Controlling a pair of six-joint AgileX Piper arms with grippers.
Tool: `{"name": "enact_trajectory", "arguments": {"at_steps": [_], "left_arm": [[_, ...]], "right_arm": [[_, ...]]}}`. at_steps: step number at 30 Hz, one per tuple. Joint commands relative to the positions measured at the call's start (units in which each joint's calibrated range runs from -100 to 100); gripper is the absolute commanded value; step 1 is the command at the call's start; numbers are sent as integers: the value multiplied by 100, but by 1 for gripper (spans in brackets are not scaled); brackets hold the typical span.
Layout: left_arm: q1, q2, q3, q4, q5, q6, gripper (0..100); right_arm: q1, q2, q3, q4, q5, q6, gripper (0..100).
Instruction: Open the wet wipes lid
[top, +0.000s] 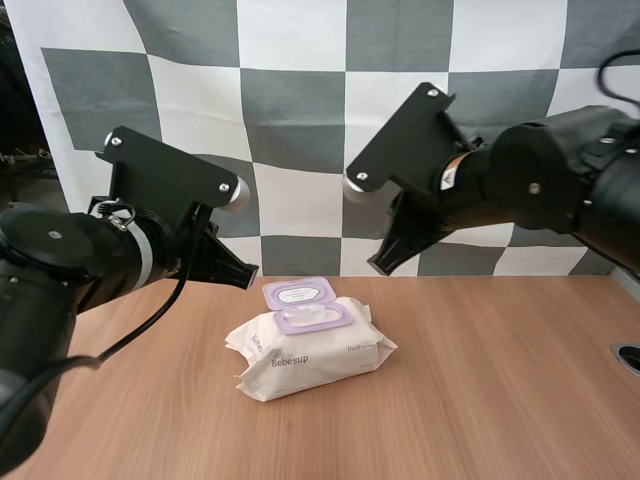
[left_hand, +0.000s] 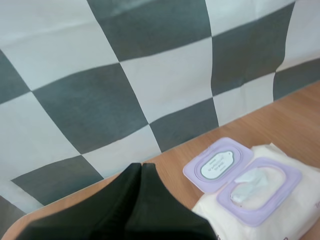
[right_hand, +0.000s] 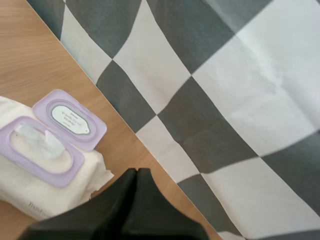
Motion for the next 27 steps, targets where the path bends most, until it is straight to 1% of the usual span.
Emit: {"name": "enact_trajectory", "arguments": {"at_steps": [1, 2, 4, 5, 6, 7, 9, 12, 14, 16, 18, 21, 22, 23, 24, 25, 27], "left_arm": [[-1, -2546, 38, 100, -22, -1508, 0], [-1, -2756, 89, 162, -22, -1704, 0], [-29, -3088, 192, 316, -97, -1935, 0], [-42, -3261, 276, 433, -257, -2066, 0], [-60, -3432, 376, 693, -508, -2240, 0], [-66, -3557, 467, 936, -741, -2428, 0], [-84, -3652, 721, 1695, -1247, -2912, 0], [-191, -3652, 1097, 2894, -1464, -3538, 0], [-296, -3652, 1346, 3353, -1464, -3772, 0], [-429, -3652, 1620, 3643, -1464, -3907, 0], [-566, -3652, 1923, 3784, -1464, -3951, 0], [-705, -3652, 2251, 3903, -1575, -3951, 0], [-779, -3652, 2428, 4040, -1809, -3909, 0], [-862, -3652, 2664, 4286, -2334, -3904, 0], [-904, -3652, 2841, 4484, -2603, -3904, 0], [-948, -3652, 2976, 4579, -2803, -3904, 0], [-999, -3652, 3235, 4618, -2983, -3904, 0]], "right_arm": [[-135, -1953, 35, 585, 1123, -93, 0], [-182, -2131, 62, 870, 1325, -309, 0], [-321, -2601, 125, 1730, 1873, -927, 0], [-374, -2886, 125, 2052, 2025, -1175, 0], [-395, -3194, 128, 2338, 2045, -1362, 0], [-404, -3516, 156, 2509, 1788, -1422, 0], [-404, -4049, 284, 2595, 889, -1399, 0], [-404, -4698, 697, 2597, -703, -1002, 0], [-404, -4991, 1019, 2597, -1314, -701, 0], [-422, -5118, 1438, 2597, -1680, -451, 0], [-510, -5118, 1891, 2543, -1969, -449, 0], [-635, -5118, 2460, 2416, -2497, -449, 0], [-691, -5118, 2671, 2382, -2783, -449, 0], [-836, -5118, 3159, 2342, -3496, -493, 0], [-880, -5118, 3373, 2351, -3809, -568, 0], [-927, -5118, 3551, 2351, -3969, -665, 0], [-961, -5118, 3806, 2351, -3896, -837, 0]]}}
